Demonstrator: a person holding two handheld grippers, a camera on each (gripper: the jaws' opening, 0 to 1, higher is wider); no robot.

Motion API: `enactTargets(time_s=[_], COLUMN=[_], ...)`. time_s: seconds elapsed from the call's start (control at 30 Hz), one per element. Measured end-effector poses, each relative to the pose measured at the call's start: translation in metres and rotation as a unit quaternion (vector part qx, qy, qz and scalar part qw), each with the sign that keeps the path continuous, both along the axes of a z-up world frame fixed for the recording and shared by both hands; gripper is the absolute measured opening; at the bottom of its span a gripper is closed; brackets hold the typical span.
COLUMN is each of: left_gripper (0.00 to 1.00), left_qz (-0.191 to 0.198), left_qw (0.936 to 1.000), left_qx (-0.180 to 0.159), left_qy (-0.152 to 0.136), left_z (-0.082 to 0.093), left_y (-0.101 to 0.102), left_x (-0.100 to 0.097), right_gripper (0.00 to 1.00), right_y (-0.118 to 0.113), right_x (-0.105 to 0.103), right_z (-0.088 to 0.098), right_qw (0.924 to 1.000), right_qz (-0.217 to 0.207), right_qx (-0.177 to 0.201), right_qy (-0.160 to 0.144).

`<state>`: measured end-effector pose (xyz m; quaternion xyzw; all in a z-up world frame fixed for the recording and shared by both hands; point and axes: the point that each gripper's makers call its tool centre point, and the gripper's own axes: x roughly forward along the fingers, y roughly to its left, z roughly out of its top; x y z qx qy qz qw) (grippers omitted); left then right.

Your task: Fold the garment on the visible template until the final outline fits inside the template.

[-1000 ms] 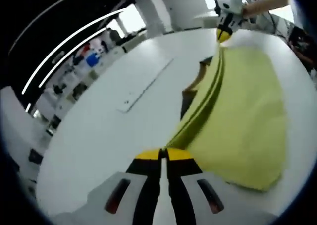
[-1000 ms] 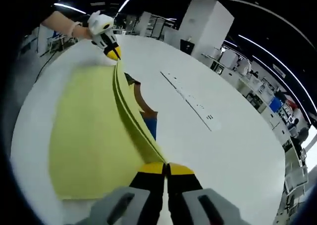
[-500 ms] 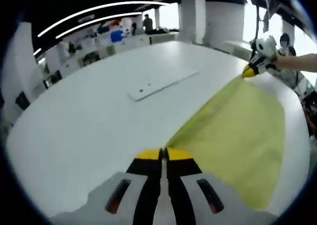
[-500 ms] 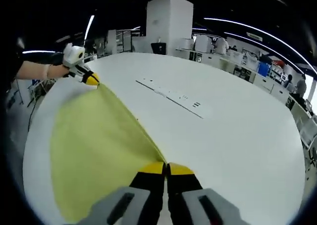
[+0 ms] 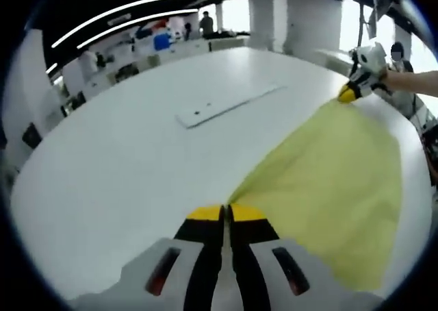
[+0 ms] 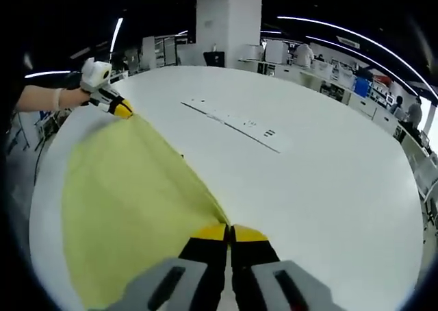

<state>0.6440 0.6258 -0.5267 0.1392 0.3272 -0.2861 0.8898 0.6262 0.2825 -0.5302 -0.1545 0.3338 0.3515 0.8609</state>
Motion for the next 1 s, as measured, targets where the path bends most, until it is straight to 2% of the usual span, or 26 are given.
enactTargets(time_s=[0.2,0.3,0.4,0.5,0.6,0.67,0.77,0.8,0.87,0.9,1.0], left_gripper=[0.0,0.01,0.02,0.09,0.14,0.2,0.34,0.39,0.45,0.48,0.54], left_qz=[0.005,-0.008,-0.011,-0.008,-0.022,-0.027,-0.037,-0.041,-0.047,-0.047,-0.05], left_qw=[1.0,0.9999,0.9999,0.9997,0.9993,0.9986,0.9974,0.997,0.9945,0.9939,0.9922], left_qx=[-0.003,0.003,-0.005,-0.018,-0.018,-0.029,-0.042,-0.045,-0.075,-0.081,-0.097], left_qy=[0.003,-0.007,-0.01,-0.011,-0.024,-0.036,-0.045,-0.047,-0.055,-0.058,-0.06], left_z=[0.0,-0.001,0.001,0.005,0.012,0.019,0.024,0.026,0.034,0.036,0.041], left_y=[-0.001,-0.002,-0.006,-0.009,-0.014,-0.017,-0.017,-0.018,-0.025,-0.024,-0.024], left_x=[-0.002,-0.001,-0.004,-0.006,-0.008,-0.01,-0.007,-0.009,-0.01,-0.01,-0.012], right_gripper=[0.0,0.0,0.02,0.11,0.25,0.27,0.29,0.31,0.4,0.43,0.51], right_y=[-0.003,-0.002,-0.002,-0.005,-0.007,-0.008,-0.003,-0.003,0.0,0.003,0.006], right_x=[0.005,0.005,0.005,0.006,0.006,0.003,-0.003,-0.003,-0.001,-0.001,-0.002], right_z=[-0.003,-0.002,-0.001,-0.001,-0.003,-0.002,0.003,0.005,0.01,0.012,0.015], right_qw=[0.9999,1.0,1.0,0.9998,0.9995,0.9996,0.9995,0.9995,0.9994,0.9989,0.9984], right_qz=[-0.009,-0.004,-0.002,-0.019,-0.028,-0.027,-0.025,-0.024,-0.025,-0.023,-0.021], right_qx=[0.006,0.002,-0.003,0.005,0.007,-0.001,0.015,0.016,0.025,0.04,0.053], right_qy=[0.006,0.003,0.0,0.006,0.011,0.011,0.012,0.009,0.001,0.0,0.003])
